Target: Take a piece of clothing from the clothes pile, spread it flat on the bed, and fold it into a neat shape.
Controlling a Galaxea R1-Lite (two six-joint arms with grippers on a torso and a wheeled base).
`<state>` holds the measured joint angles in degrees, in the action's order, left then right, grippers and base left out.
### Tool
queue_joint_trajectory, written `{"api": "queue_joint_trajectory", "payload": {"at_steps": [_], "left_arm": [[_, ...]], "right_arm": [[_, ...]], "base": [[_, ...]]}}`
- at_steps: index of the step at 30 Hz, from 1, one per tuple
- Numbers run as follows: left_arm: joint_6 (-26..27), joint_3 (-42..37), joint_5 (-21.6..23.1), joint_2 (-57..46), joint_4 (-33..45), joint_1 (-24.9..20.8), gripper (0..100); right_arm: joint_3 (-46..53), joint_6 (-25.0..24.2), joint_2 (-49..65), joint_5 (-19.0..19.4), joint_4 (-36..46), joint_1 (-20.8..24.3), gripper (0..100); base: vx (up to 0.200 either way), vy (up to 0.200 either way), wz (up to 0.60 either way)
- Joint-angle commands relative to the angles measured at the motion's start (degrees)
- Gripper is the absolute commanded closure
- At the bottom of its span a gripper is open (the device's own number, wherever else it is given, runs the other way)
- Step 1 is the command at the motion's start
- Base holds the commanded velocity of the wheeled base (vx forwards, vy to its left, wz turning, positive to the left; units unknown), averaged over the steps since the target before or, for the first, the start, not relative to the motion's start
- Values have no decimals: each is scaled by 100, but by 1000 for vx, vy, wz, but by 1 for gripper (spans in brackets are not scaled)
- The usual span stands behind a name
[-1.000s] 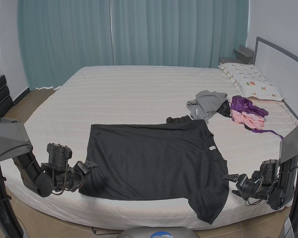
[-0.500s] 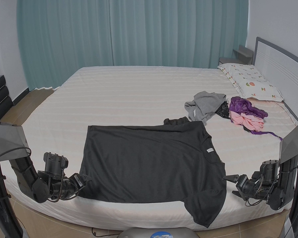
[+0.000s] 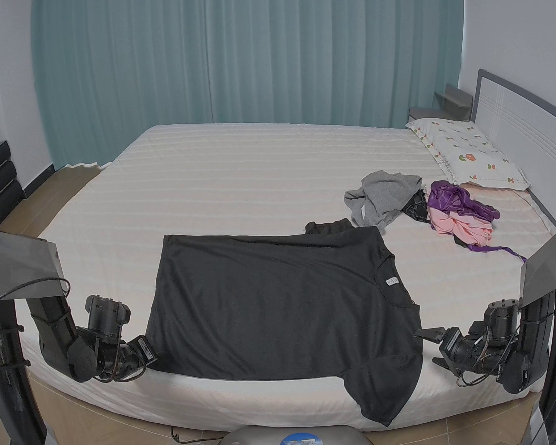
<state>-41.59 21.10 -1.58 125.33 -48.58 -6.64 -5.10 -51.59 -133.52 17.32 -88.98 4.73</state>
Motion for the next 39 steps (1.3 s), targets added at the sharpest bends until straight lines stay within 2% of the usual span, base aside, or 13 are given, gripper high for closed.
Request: {"api": "queue_joint_trajectory", "payload": {"at_steps": [1, 5, 8, 14, 19, 23, 28, 31, 32, 39], "left_arm": [[2, 17, -17, 149, -2, 5, 100], [11, 26, -70, 141, 6, 67, 100], [20, 17, -79, 158, 6, 199, 100], [169, -141, -79, 88, 6, 234, 100], [143, -80, -79, 123, 24, 295, 100], [125, -45, -26, 141, -2, 374, 100], [125, -62, -17, 141, -2, 374, 100], [116, -71, -17, 141, -2, 374, 100], [116, -80, -17, 132, -2, 374, 100], [99, -80, -17, 132, -2, 374, 100]], "right_arm": [[-9, 0, -25, -1, -85, 19, 0], [-9, 9, -33, -1, -85, 46, 0], [-9, 35, -33, -71, -93, 327, 0], [-141, 158, -139, -511, -85, 670, 0], [-281, 615, -411, -598, -85, 670, 0], [-466, 870, -622, -836, -85, 678, 0], [-484, 1063, -622, -1047, -85, 687, 0], [-589, 1081, -675, -1029, -85, 687, 0], [-633, 1081, -675, -1029, -85, 687, 100], [-1152, 1081, -587, -1047, 12, 643, 100]], "base": [[0, 0, 0], [0, 0, 0], [0, 0, 0], [0, 0, 0], [0, 0, 0], [0, 0, 0], [0, 0, 0], [0, 0, 0], [0, 0, 0], [0, 0, 0]]}}
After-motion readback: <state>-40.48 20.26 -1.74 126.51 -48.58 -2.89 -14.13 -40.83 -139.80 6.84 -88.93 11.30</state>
